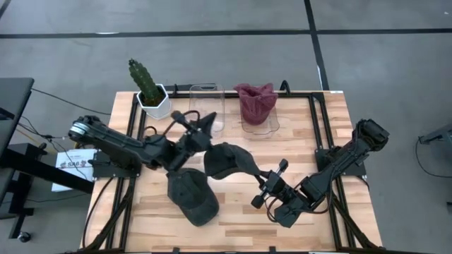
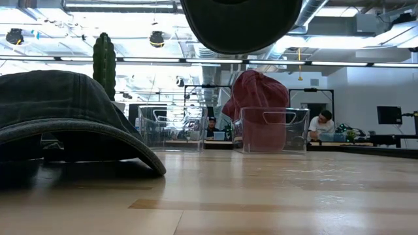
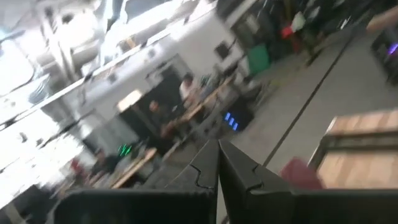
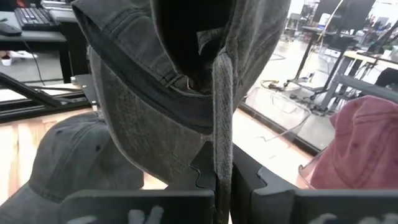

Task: Pick & Place hat
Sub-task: Put the right black cap into the left transparent bin

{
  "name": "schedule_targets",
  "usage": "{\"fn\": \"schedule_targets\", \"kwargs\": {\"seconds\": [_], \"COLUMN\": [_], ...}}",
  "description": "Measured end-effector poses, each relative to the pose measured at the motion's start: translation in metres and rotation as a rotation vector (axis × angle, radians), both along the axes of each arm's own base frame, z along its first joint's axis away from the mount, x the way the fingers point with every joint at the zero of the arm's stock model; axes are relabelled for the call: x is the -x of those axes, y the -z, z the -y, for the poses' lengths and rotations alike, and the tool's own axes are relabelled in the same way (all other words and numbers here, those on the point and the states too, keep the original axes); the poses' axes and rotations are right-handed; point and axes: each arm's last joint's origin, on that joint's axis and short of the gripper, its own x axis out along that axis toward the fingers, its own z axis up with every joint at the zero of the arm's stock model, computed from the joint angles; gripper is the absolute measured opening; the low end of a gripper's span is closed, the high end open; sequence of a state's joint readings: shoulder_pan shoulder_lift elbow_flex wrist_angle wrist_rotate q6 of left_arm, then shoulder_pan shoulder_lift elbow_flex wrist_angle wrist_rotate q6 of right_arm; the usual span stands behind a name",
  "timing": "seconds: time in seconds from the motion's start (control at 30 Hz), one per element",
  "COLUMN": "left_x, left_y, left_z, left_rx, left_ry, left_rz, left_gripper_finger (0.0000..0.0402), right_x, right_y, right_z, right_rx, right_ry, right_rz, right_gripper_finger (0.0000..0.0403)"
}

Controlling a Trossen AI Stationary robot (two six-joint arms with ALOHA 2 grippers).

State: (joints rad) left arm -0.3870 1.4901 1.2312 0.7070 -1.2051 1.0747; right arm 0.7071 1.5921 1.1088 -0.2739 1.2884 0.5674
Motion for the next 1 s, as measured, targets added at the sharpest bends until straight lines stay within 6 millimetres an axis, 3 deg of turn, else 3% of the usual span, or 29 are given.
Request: {"fn": "schedule_targets", "kwargs": {"seconds": [0.23,0.5,0.77,0.9,1.0], "left_x": [0.034,0.072,0.09,0.092,0.089], "left_y": [-0.017,-0.023,0.011,0.031,0.043], "left_z": [0.017,0.071,0.121,0.131,0.129], "left_rx": [0.089,0.198,0.312,0.469,0.6], "left_ry": [0.009,0.268,0.796,1.034,1.112], "left_rz": [0.025,0.122,0.084,0.005,-0.1], "left_gripper_finger": [0.001,0.001,0.001,0.0009,0.0006], "right_x": [-0.002,-0.011,-0.017,-0.017,-0.016], "right_y": [0.001,0.002,0.003,0.003,0.003], "right_z": [0.004,0.015,0.024,0.022,0.021], "right_rx": [0.017,-0.009,-0.021,-0.022,-0.028], "right_ry": [0.005,0.004,0.002,-0.015,-0.027], "right_rz": [-0.02,-0.053,-0.082,-0.091,-0.095], "right_gripper_finger": [0.0001,0.0001,0.0001,0.0001,0.0001]}}
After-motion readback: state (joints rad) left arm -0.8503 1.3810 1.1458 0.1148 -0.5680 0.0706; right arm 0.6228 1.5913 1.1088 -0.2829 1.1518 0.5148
